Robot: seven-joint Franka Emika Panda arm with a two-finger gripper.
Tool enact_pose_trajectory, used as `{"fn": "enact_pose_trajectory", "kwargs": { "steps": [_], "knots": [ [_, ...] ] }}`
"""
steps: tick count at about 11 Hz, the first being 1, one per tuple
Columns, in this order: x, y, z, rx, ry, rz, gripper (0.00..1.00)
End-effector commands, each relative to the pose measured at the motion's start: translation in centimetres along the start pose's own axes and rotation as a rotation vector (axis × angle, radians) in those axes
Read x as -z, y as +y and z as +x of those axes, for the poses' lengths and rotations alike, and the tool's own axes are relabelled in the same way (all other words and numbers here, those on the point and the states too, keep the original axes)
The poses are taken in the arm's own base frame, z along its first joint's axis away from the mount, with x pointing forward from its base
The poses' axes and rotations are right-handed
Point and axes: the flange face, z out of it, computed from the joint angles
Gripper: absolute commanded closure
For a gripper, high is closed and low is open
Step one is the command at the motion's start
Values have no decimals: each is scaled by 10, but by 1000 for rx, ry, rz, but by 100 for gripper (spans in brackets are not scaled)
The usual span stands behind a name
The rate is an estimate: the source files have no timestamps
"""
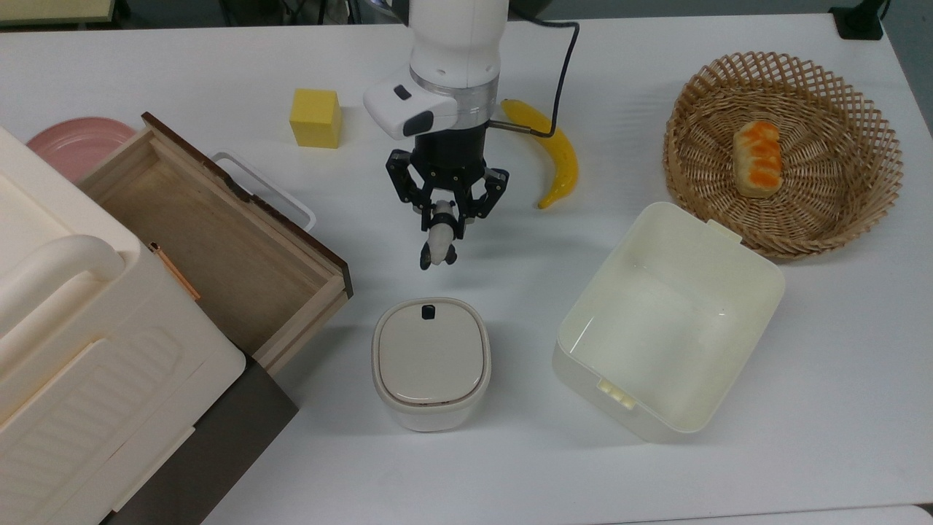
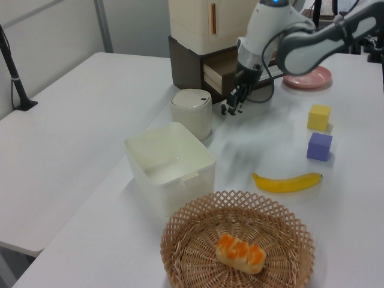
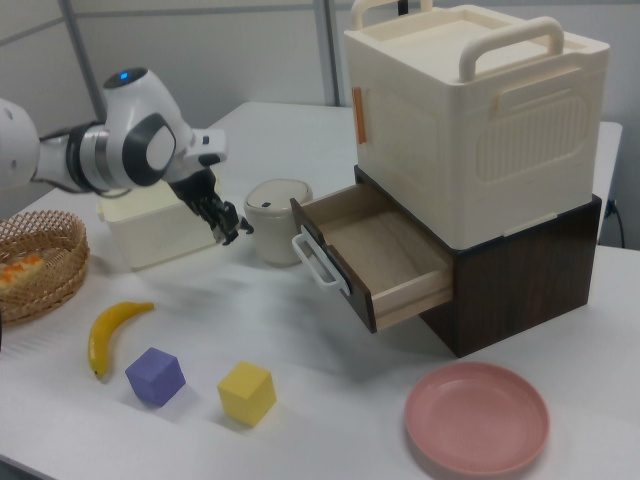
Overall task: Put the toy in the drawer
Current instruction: 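Carry the panda toy over the open wooden drawer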
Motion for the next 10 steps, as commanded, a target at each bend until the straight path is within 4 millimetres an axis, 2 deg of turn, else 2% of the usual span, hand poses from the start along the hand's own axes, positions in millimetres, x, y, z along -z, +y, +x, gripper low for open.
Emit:
{"fn": "enact_pose_trajectory", "kwargs": {
  "steps": [1,3,4,5,7,10],
  "knots": [
    [50,16,32,-25,-94,72,100],
    [82,48,55,-56,-133,114,100],
    [90,68,63,-90,-131,126,100],
    [94,83,69,-112,-121,129,100],
    [101,134,84,-196,-96,144,100],
    [97,196,91,-298,-83,144,100]
  ]
}}
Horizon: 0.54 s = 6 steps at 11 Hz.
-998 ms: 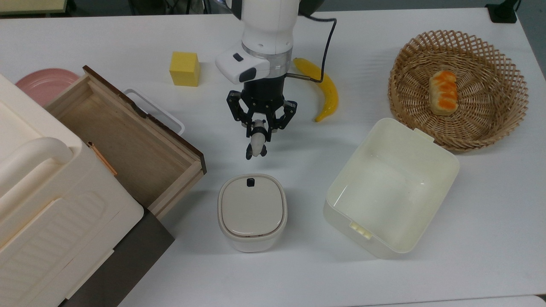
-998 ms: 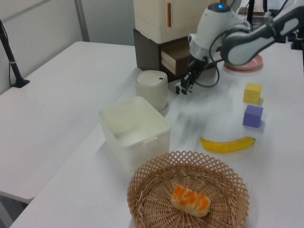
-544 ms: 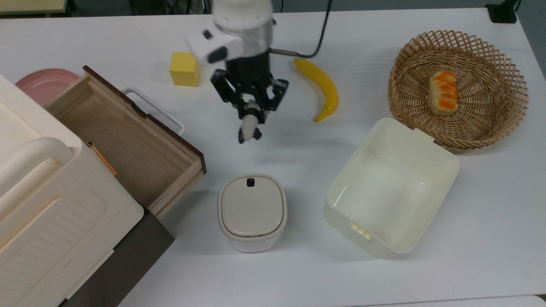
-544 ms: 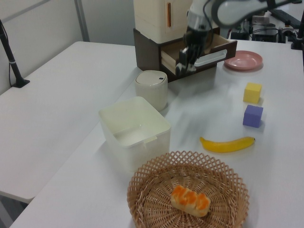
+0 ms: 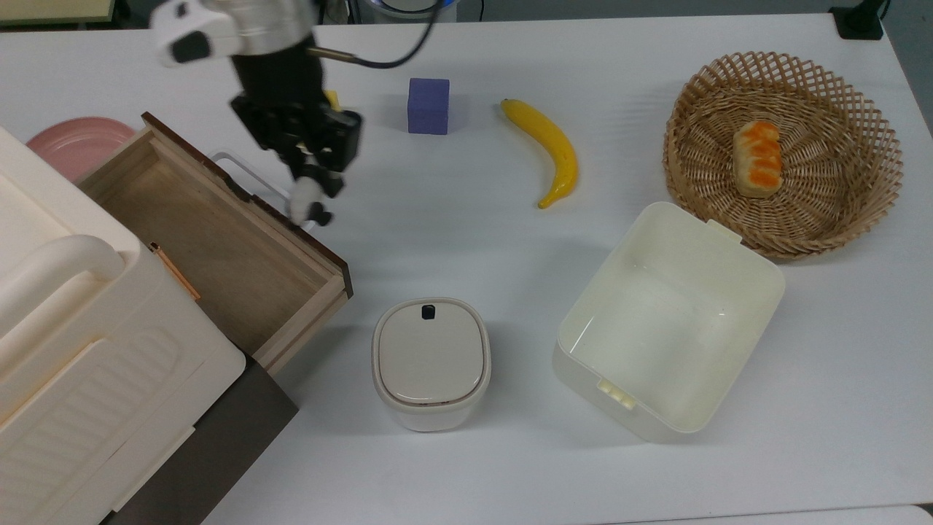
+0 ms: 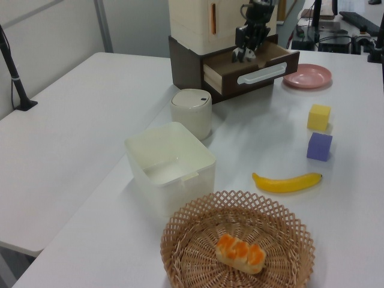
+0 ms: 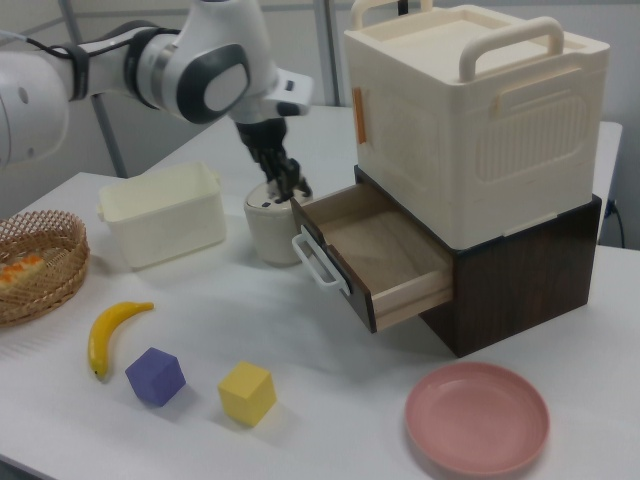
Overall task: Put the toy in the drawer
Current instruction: 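Carry the panda toy over the open wooden drawer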
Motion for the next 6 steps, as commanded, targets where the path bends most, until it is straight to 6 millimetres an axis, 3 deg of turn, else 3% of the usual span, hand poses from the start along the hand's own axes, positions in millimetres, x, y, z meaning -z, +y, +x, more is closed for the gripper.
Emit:
{"fn": "enact_pose_trajectory", "kwargs": {
  "steps": [1,3,6],
  "knots": [
    [9,55,20,-61,6,8,100],
    [-15,94,34,-74,2,-11,100],
    [-30,103,50,-78,105,-14,97]
  ]
}}
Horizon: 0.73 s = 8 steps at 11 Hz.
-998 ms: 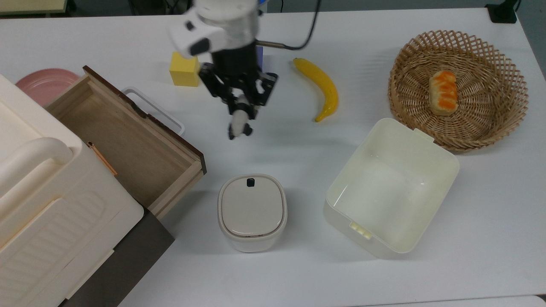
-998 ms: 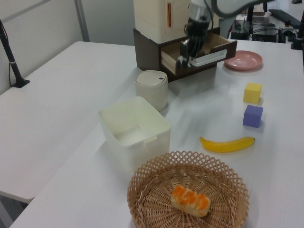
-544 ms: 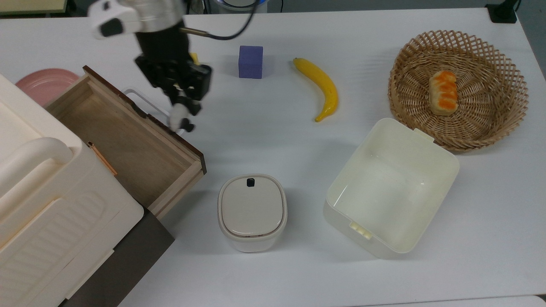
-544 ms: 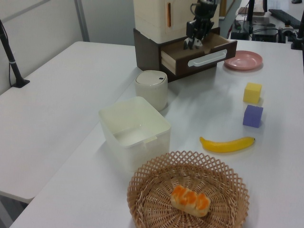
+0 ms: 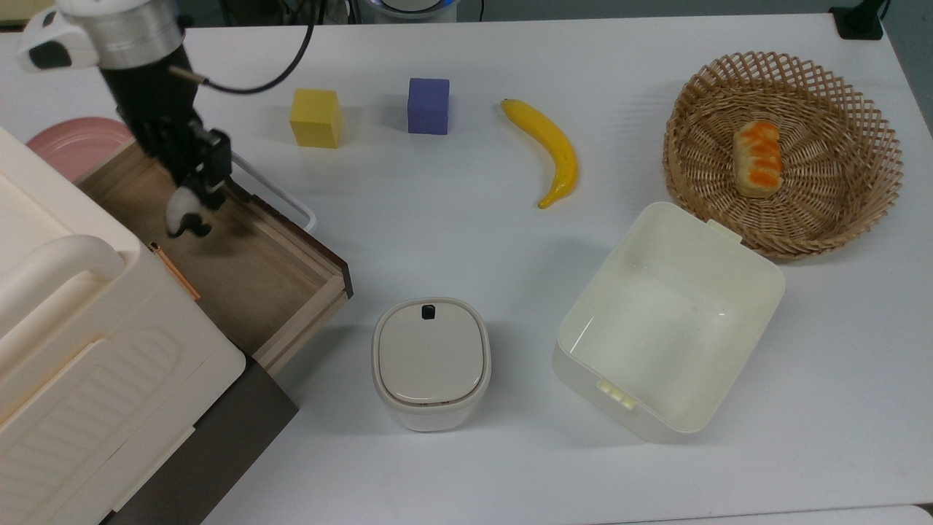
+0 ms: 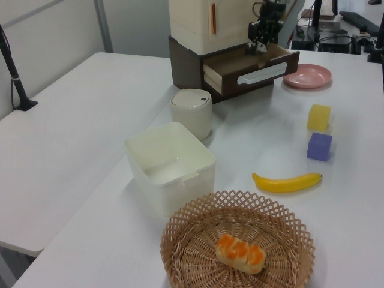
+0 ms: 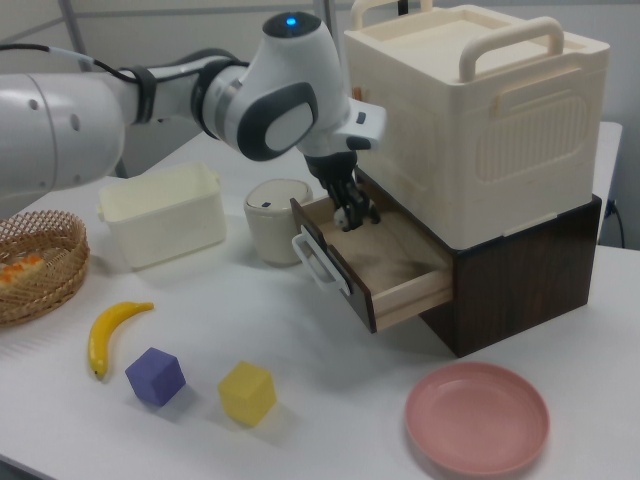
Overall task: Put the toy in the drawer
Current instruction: 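Carry the panda toy over the open wooden drawer, then lower the panda toy into the drawer and open the gripper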
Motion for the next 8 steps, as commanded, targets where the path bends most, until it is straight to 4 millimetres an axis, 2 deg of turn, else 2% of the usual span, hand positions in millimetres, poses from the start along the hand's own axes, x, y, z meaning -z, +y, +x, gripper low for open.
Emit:
{"fn": "enact_pose_trajectory", "kwargs": {
  "steps": [1,2,3,4,5,8],
  "knots": [
    [-13,-3,8,19,39,13,89],
    [-14,-3,7,20,36,11,82],
    [-13,-4,7,19,35,11,56],
    [-15,-7,5,20,30,12,11],
    [-17,-6,4,24,21,8,0],
    [-11,-14,-7,68,-45,-38,0]
  ]
}}
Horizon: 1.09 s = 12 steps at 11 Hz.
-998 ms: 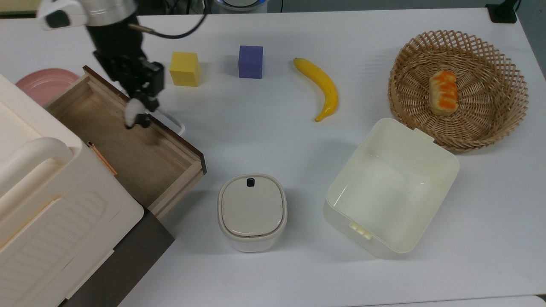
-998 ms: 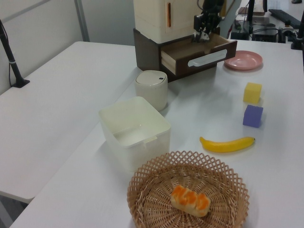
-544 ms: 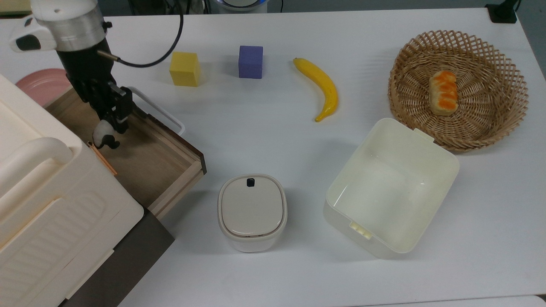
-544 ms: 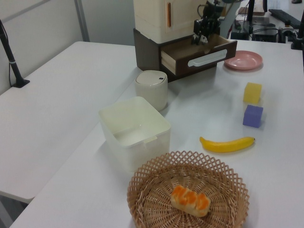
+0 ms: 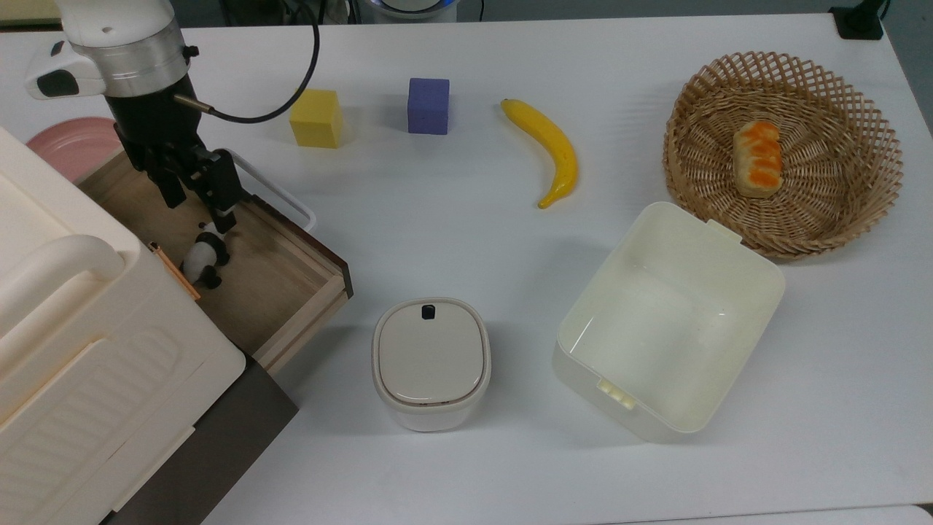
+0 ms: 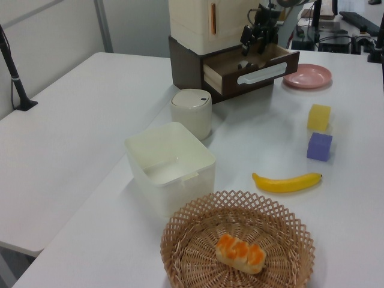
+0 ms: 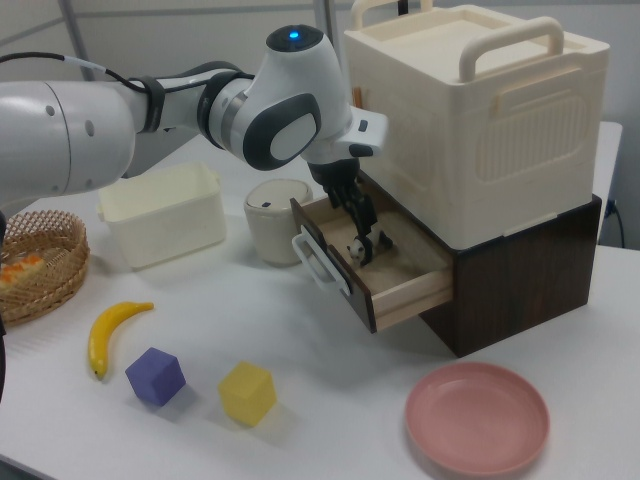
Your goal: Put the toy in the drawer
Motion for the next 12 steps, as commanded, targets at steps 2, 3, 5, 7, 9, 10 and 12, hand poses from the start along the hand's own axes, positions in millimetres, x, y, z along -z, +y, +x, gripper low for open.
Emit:
{"fn": "enact_pose_trajectory", "kwargs": {
  "steps": [2,3,5,7,9,10,12],
  "knots": [
    [30,-35,-30,100,-129,-45,0],
    [47,-54,-46,134,-170,-51,0],
    [70,-95,-84,220,-267,-69,0],
    [92,-123,-116,315,-316,-139,0],
    [98,-144,-142,394,-355,-193,0],
    [97,-144,-144,398,-366,-196,0],
    [95,-140,-141,443,-373,-180,0]
  ]
}}
